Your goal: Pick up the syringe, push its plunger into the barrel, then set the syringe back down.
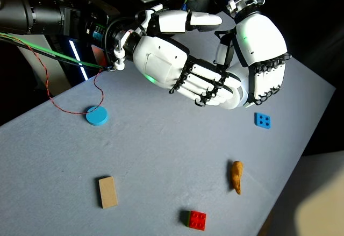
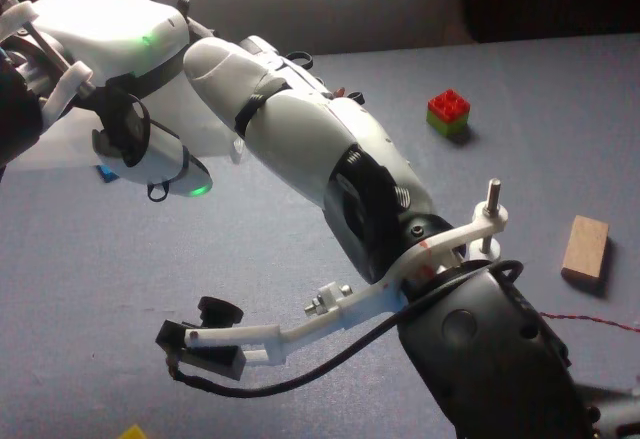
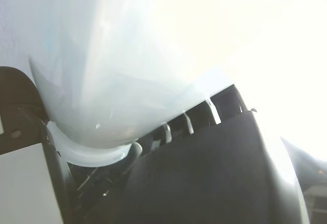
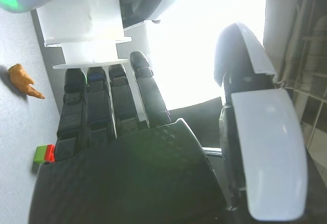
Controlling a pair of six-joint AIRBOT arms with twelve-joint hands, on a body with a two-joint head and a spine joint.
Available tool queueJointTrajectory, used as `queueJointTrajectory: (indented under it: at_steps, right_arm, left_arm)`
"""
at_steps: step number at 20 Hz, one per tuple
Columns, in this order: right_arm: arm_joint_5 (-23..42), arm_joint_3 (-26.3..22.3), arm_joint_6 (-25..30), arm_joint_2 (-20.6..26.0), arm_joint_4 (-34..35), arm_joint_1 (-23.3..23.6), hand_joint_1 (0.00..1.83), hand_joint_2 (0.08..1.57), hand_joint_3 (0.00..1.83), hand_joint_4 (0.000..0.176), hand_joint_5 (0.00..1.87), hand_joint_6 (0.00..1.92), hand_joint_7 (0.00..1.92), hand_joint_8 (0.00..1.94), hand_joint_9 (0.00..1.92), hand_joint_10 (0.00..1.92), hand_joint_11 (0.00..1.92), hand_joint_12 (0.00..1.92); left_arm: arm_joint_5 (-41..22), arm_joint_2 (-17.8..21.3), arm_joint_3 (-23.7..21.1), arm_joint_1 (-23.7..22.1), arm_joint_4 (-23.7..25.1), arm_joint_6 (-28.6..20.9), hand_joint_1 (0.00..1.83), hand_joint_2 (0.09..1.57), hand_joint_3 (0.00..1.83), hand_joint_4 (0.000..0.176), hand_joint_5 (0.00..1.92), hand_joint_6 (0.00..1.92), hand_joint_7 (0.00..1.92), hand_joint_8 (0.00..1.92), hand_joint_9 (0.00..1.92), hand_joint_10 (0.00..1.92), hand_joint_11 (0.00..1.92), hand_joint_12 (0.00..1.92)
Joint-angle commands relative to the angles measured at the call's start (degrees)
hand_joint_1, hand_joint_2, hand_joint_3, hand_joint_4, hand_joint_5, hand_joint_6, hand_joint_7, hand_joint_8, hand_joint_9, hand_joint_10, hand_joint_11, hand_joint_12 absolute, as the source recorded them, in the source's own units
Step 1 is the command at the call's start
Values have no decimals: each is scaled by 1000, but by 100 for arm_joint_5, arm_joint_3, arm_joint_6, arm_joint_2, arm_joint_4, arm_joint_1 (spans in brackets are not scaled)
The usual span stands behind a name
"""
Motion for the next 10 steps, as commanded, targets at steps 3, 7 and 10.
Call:
queueJointTrajectory:
  at_steps: [3,7,10]
  right_arm:
    - [-431,-127,181,193,-1083,127,217,1129,1,0,134,2,95,1,83,2,0,340]
    - [-485,-262,317,944,-1084,17,221,1125,0,0,123,2,83,0,77,0,0,355]
    - [-533,-386,458,1523,-1161,-38,208,1128,0,0,133,3,87,2,79,1,0,360]
  left_arm:
    - [14,-87,-82,-113,289,-102,1465,1132,4,0,928,962,838,1179,889,1171,724,1489]
    - [16,-86,-76,-74,288,-101,1367,1147,0,0,900,1027,833,1210,884,1263,784,1162]
    - [16,-86,-78,-64,289,-101,1384,1151,0,0,910,1018,813,1225,869,1271,709,1299]
